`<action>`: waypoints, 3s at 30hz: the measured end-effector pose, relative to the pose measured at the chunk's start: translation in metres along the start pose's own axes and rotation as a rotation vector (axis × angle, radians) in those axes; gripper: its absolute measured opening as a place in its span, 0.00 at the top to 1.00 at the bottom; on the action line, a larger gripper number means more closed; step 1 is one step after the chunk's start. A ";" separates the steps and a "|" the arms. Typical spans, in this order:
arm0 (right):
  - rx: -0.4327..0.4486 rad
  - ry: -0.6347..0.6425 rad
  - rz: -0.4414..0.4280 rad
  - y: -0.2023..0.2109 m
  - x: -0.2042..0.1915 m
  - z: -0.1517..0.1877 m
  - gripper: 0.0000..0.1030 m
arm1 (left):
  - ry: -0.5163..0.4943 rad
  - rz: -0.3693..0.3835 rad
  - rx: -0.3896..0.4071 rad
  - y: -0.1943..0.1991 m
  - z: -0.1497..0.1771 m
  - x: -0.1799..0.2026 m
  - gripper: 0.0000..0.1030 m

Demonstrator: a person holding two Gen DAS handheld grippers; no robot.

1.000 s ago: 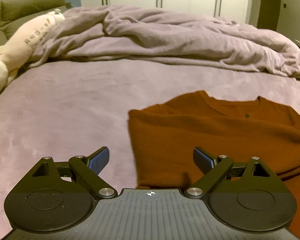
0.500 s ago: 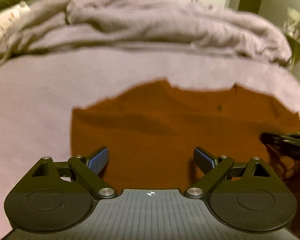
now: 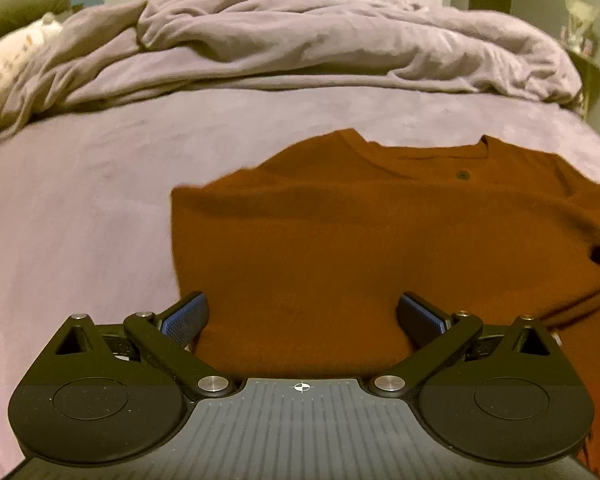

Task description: Fold small clothes

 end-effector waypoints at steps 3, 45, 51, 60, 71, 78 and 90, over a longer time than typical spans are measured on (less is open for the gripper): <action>0.019 -0.070 0.039 0.030 0.028 0.013 1.00 | 0.070 0.023 -0.026 0.007 0.016 -0.008 0.00; -0.256 -0.336 0.055 0.208 0.078 0.176 0.95 | 0.171 0.227 -0.253 0.170 0.188 -0.023 0.86; -0.305 -0.342 0.043 0.207 0.078 0.180 0.94 | 0.152 0.267 -0.250 0.169 0.192 -0.018 0.79; -0.321 -0.449 -0.108 0.207 0.074 0.154 0.96 | 0.202 0.379 -0.160 0.184 0.144 -0.019 0.92; -0.054 -0.412 -0.121 0.154 0.064 0.023 0.96 | 0.246 0.261 0.071 0.136 0.018 -0.047 0.92; -0.049 -0.197 0.003 0.096 0.053 0.003 0.94 | 0.176 0.084 0.031 0.083 0.015 -0.059 0.86; 0.005 -0.136 0.001 0.096 0.084 0.015 0.62 | 0.137 0.186 0.041 0.077 0.037 -0.074 0.35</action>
Point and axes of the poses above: each gripper's, at about its wrist camera, not at the fingertips, and y roughly against the way its jaws point, x to its right, z to its underside, the point moved 9 cm from there along -y, roughly the way its jaws point, and after that the axes turned 10 degrees about -y, right-handed, at the moved point
